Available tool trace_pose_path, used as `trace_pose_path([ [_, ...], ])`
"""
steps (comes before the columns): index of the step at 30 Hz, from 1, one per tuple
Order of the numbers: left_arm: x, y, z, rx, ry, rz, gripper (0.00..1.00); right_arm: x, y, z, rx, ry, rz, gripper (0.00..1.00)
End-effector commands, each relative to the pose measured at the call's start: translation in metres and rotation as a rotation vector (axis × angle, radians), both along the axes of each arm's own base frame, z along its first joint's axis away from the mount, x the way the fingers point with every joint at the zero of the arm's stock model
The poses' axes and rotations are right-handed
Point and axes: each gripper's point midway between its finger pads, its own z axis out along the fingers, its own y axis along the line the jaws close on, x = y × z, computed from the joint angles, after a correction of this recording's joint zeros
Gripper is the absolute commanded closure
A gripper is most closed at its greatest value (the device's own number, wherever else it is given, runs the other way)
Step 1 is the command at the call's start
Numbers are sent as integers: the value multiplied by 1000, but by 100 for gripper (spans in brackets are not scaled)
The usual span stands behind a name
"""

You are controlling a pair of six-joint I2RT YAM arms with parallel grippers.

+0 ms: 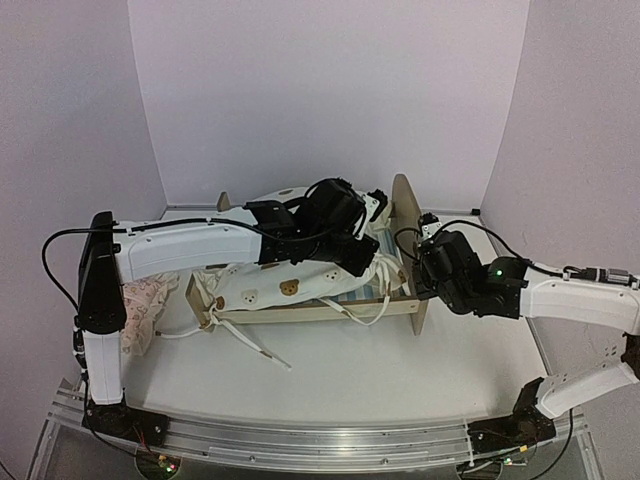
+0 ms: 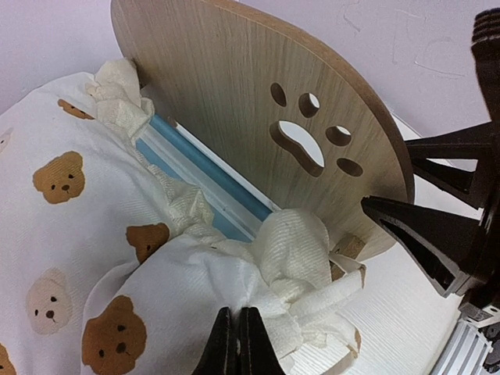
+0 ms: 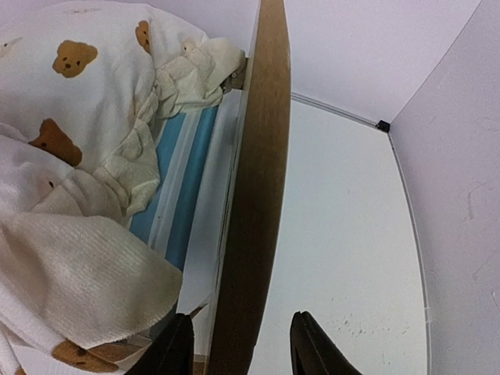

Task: Set up the pet bed

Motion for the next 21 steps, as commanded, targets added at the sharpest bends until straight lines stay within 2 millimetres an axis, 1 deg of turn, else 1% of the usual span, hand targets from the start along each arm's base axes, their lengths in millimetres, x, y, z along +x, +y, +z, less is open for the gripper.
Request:
trace_pose_path([
  [1, -2, -3, 22, -72, -15, -3, 100, -1, -3, -15, 94, 43, -9, 55],
  [4, -2, -4, 21, -73, -11, -7, 100, 0, -3, -26, 136, 78, -1, 56],
  [6, -2, -4, 21, -73, -9, -8, 100, 1, -3, -29, 153, 89, 4, 61],
  [7, -2, -4, 20, -73, -8, -8, 100, 1, -2, -29, 161, 92, 8, 65],
  [9, -2, -4, 20, -73, -9, -7, 100, 1, -1, -27, 171, 89, 13, 84],
  [10, -2, -4, 20, -73, -8, -7, 100, 2, -1, -24, 178, 83, 13, 95],
  [11, -2, -4, 20, -73, -10, -5, 100, 2, -1, -19, 186, 72, 13, 100],
  [16, 1, -7, 28, -85, -13, 4, 92, 0, 1, 11, 220, 65, 12, 100],
  [18, 5, -10, 32, -82, -17, 15, 91, -2, 2, 20, 221, 70, 10, 100],
  [21, 9, -18, 32, -72, -15, 17, 91, -4, 5, 32, 220, 66, 6, 100],
])
